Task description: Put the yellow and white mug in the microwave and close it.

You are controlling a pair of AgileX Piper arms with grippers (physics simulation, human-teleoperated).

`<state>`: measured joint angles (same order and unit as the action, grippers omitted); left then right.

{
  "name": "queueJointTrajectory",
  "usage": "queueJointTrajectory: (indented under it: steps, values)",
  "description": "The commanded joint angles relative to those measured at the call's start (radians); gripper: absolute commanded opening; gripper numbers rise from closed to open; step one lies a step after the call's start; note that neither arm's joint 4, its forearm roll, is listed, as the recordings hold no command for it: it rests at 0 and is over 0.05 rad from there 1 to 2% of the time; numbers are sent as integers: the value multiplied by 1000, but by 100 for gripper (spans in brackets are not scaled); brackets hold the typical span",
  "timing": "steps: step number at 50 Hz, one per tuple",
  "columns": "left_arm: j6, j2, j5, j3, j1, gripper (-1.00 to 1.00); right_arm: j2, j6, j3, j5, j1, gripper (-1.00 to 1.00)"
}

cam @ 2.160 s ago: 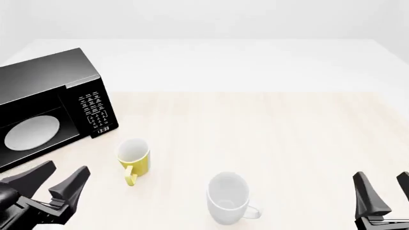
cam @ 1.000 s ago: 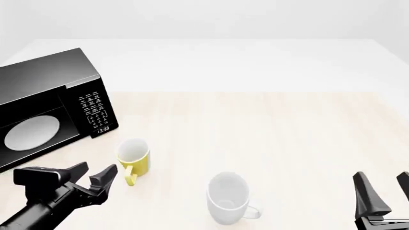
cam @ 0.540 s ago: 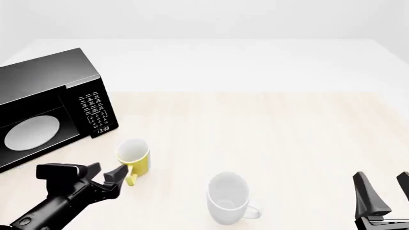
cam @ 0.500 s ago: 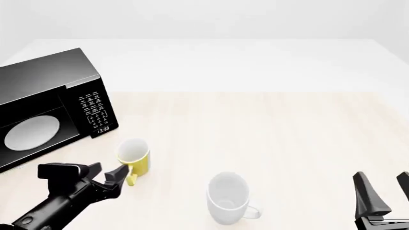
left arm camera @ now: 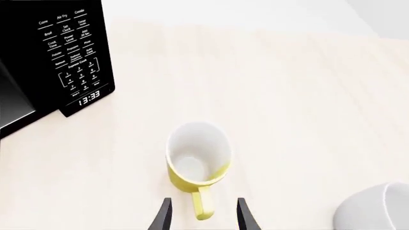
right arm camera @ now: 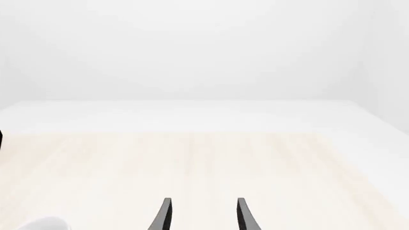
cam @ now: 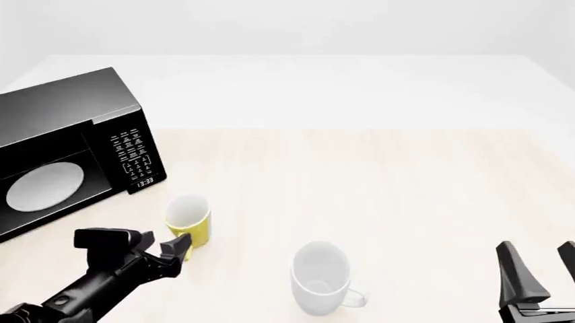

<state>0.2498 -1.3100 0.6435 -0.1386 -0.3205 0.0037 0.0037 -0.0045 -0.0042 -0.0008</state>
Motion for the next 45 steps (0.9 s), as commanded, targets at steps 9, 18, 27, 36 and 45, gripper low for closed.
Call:
queueJointTrajectory:
  steps: [9,18,27,36,45]
  values:
    - [20,-92,48,-12,-14,100,0,0,0,0,0,100]
    - [29,-148,73,-23,-14,100,0,0,0,0,0,100]
    - [27,-214,99,-36,-1,100,0,0,0,0,0,100]
    - [38,-257,118,-41,-3,100,0,0,0,0,0,100]
    - [80,-312,142,-49,-27,100,0,0,0,0,0,100]
